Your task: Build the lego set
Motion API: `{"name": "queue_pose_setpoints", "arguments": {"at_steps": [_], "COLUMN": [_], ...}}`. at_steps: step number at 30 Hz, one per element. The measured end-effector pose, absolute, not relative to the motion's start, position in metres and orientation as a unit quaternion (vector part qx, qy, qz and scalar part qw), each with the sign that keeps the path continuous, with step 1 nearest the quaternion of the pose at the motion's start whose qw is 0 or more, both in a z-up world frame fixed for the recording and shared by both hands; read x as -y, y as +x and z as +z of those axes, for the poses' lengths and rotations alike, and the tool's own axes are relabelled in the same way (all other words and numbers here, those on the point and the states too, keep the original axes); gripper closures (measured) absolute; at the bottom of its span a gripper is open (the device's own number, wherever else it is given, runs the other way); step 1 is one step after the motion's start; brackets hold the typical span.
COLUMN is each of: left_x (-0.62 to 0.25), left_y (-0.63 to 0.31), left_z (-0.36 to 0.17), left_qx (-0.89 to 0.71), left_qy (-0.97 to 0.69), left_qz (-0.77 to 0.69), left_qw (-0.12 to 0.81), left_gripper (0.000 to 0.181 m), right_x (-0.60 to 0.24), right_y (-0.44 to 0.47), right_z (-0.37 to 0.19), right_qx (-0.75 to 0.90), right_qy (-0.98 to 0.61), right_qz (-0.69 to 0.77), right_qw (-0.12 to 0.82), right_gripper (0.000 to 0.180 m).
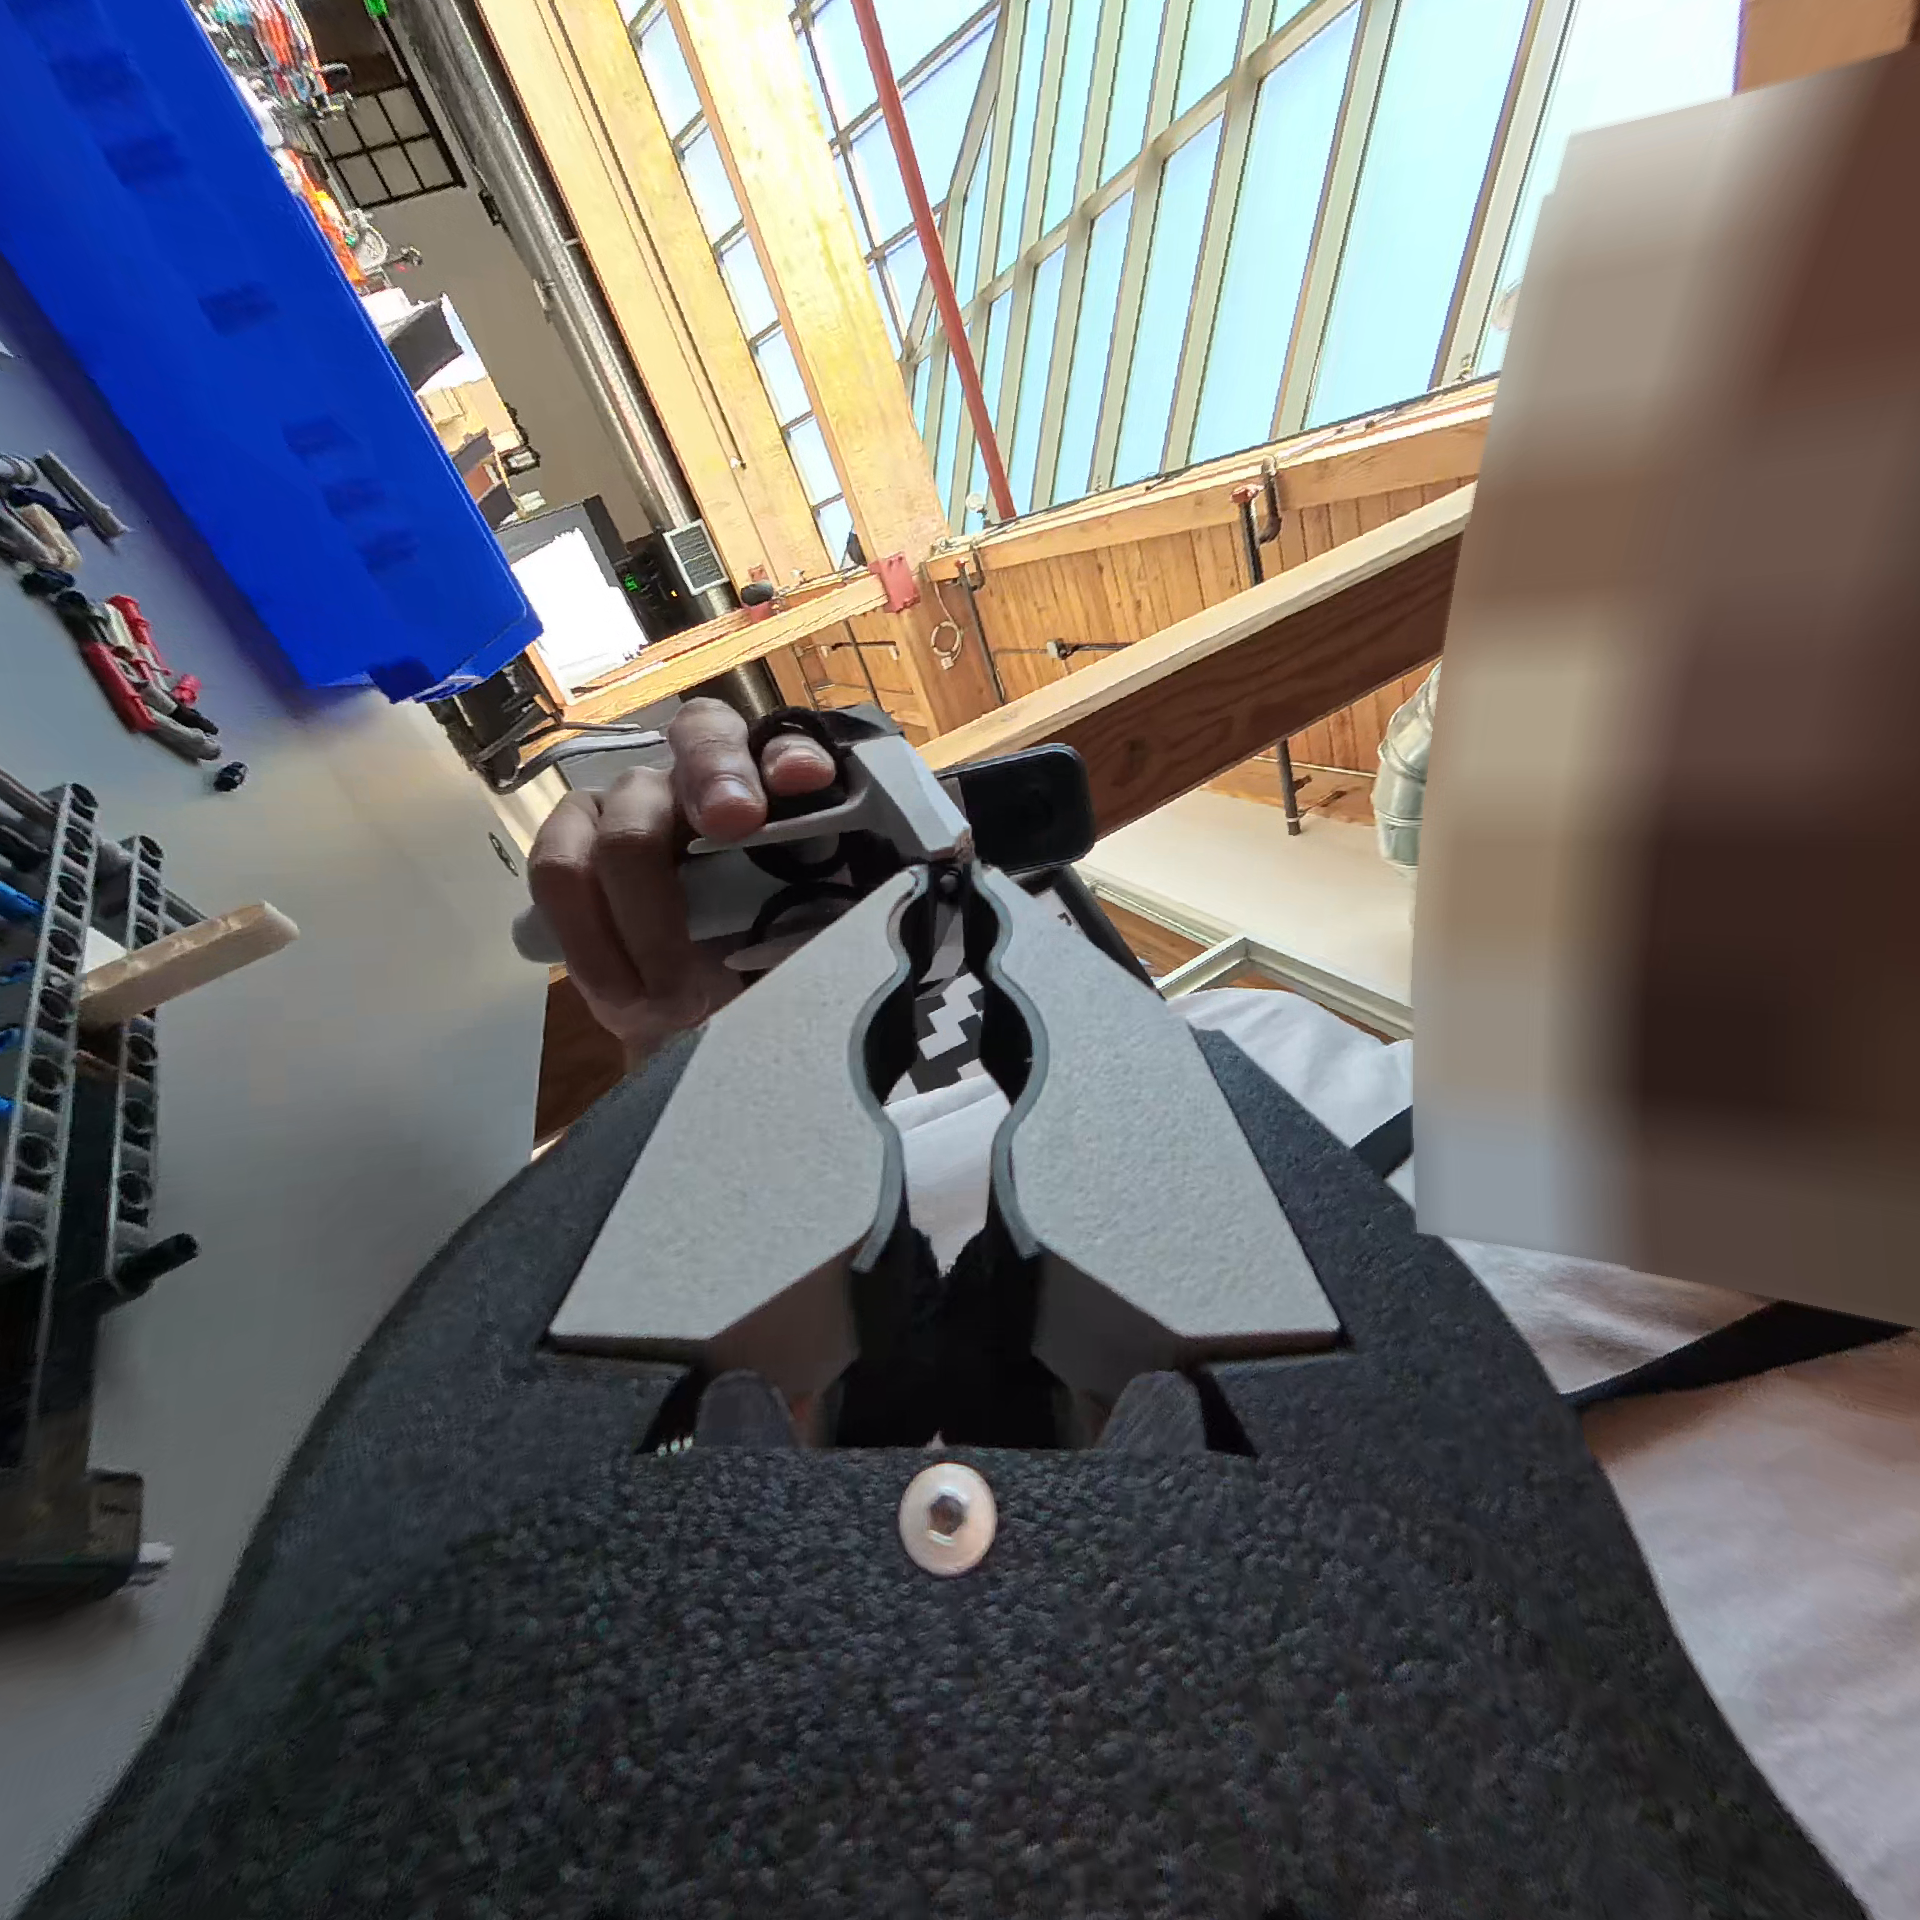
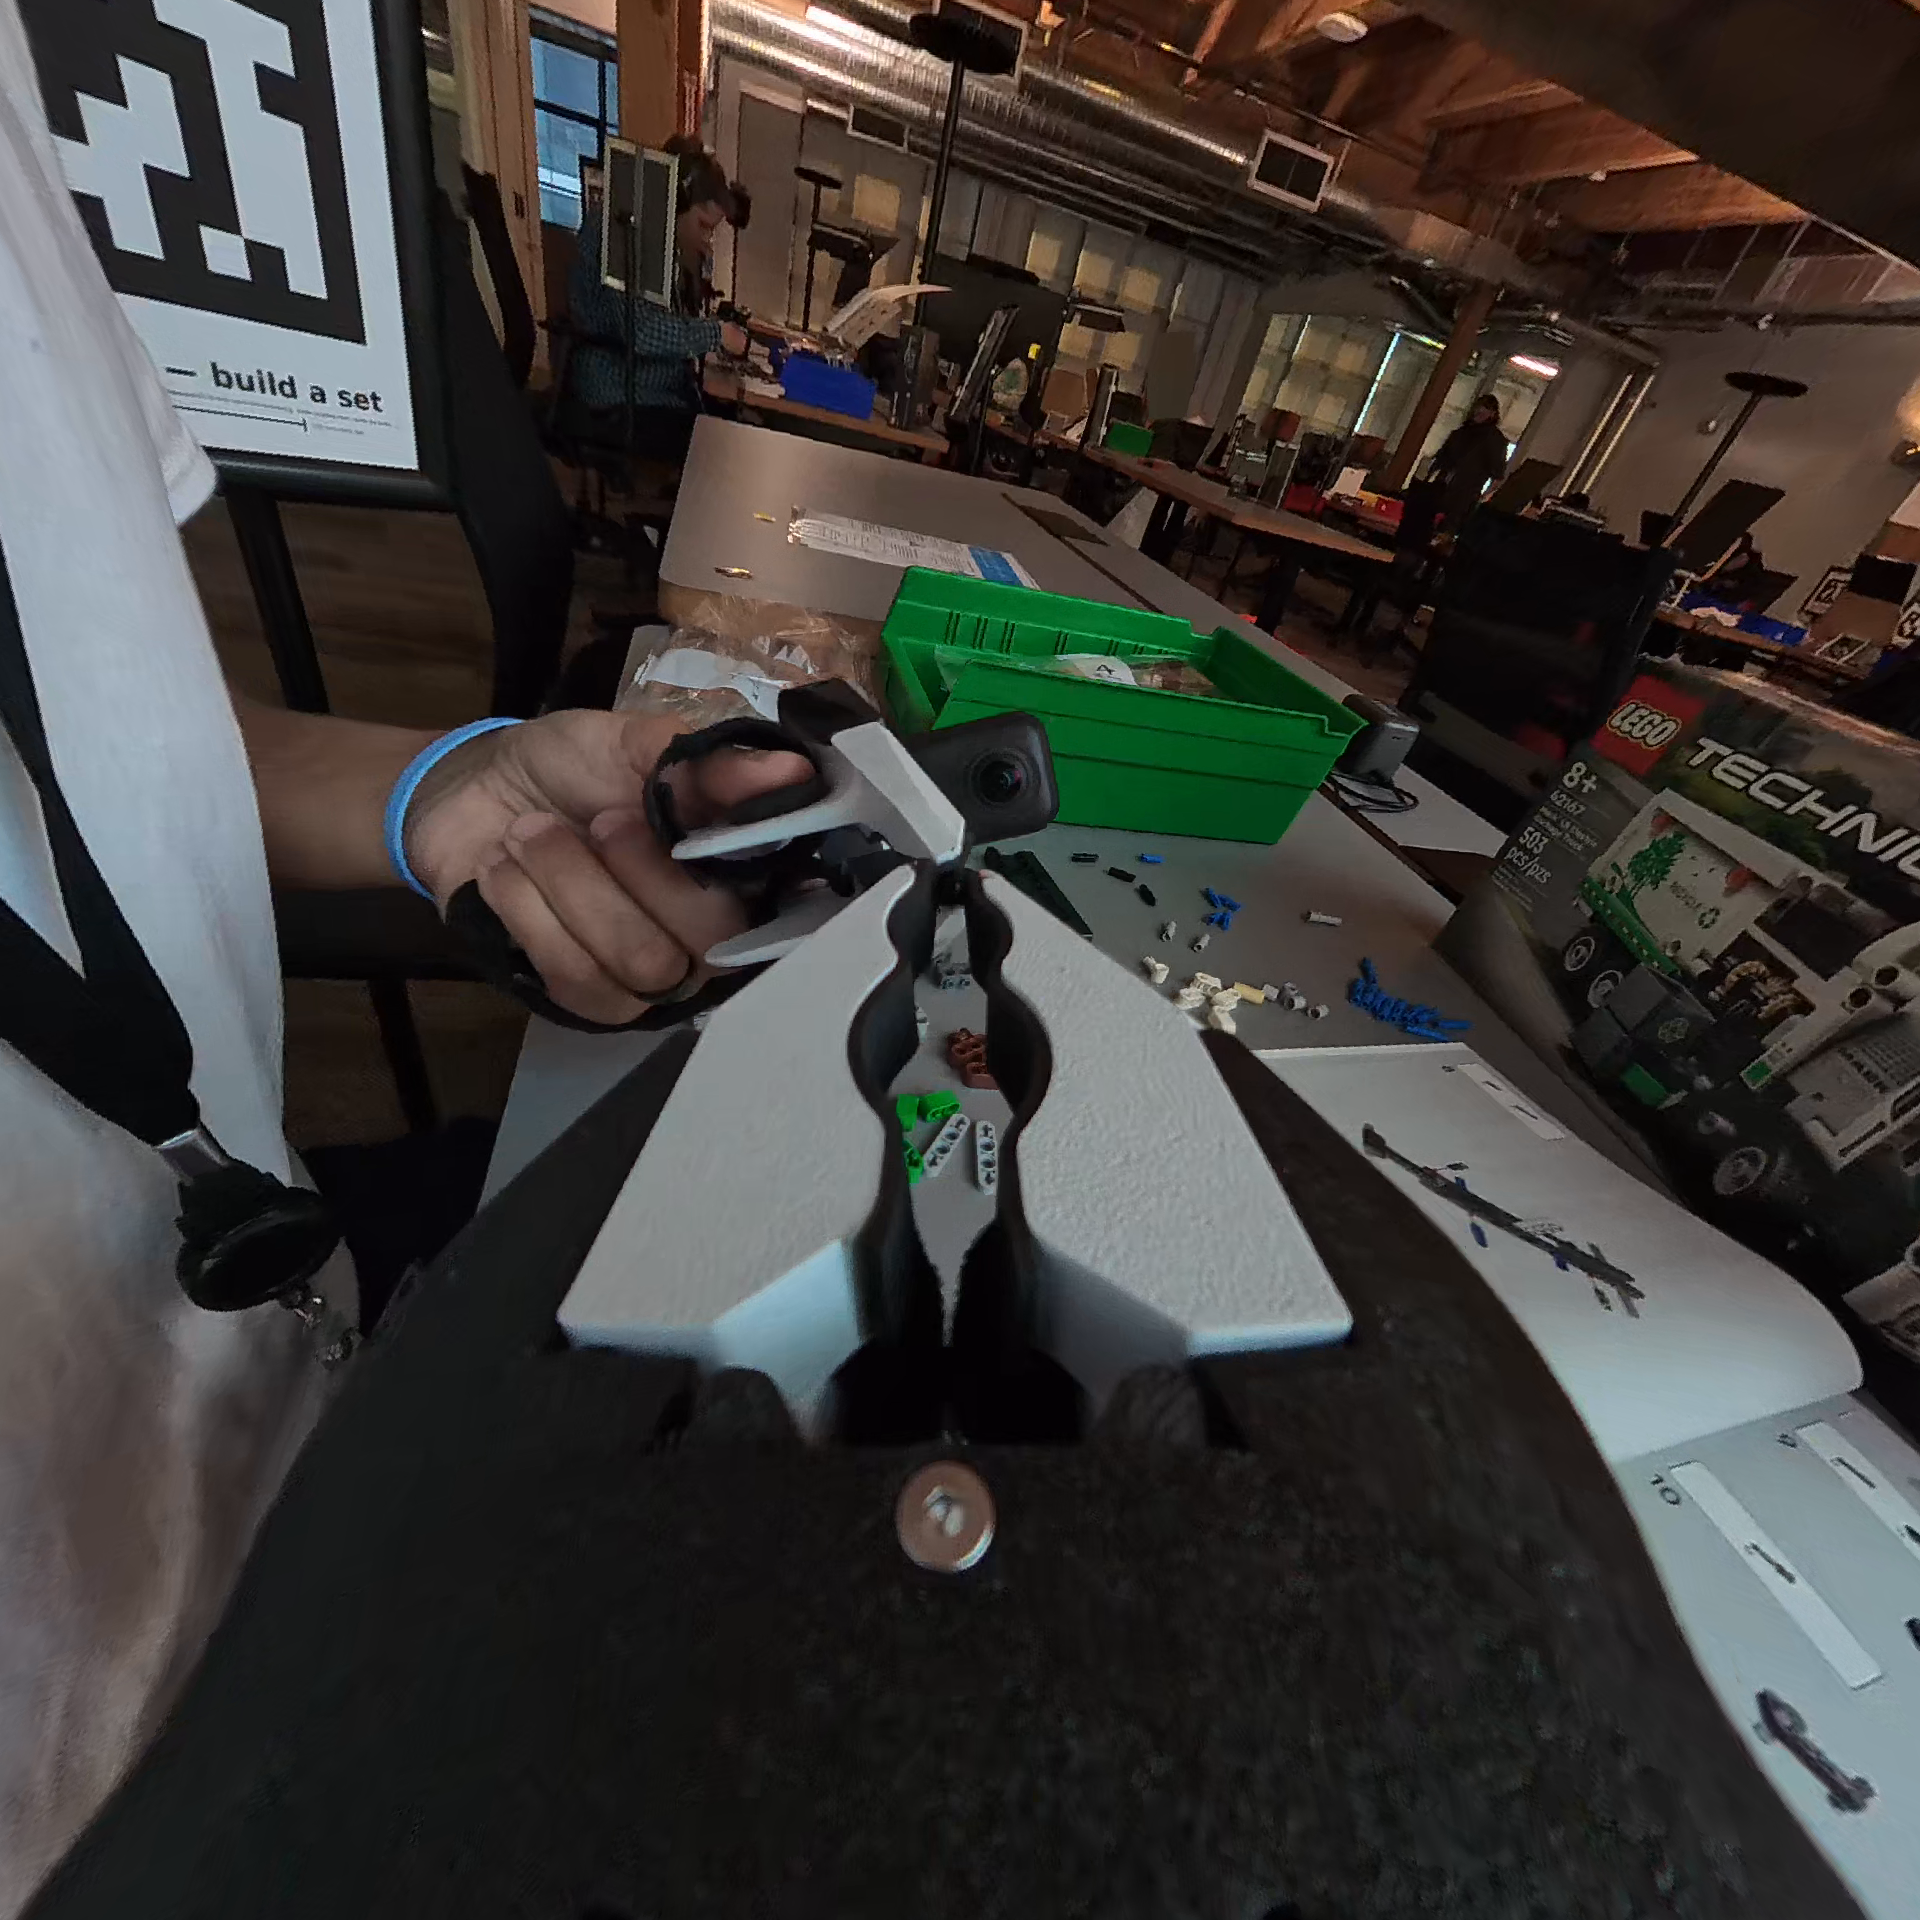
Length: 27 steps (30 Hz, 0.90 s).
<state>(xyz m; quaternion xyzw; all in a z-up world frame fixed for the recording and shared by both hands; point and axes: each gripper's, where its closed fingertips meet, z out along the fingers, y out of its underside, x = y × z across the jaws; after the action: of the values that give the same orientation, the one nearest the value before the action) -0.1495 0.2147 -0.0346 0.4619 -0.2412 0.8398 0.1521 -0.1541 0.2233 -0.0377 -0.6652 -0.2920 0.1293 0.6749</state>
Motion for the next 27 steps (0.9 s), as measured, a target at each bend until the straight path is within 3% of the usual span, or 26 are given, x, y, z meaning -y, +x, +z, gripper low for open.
{"name": "queue_pose_setpoints", "arguments": {"at_steps": [23, 27], "left_x": [-0.201, -0.205], "left_y": [-0.150, -0.150], "left_z": [-0.041, -0.057], "left_qx": [0.267, 0.322], "left_qy": [0.470, 0.500], "left_qz": [0.824, 0.797], "left_qw": [0.168, 0.103], "left_gripper": [0.178, 0.175], "right_x": [-0.207, -0.208], "right_y": [-0.153, -0.149], "right_z": [-0.044, -0.056], "right_qx": [0.333, 0.346], "right_qy": [-0.684, -0.721], "right_qz": [0.118, 0.121], "right_qw": [0.638, 0.589], "right_gripper": [0.177, 0.177]}}
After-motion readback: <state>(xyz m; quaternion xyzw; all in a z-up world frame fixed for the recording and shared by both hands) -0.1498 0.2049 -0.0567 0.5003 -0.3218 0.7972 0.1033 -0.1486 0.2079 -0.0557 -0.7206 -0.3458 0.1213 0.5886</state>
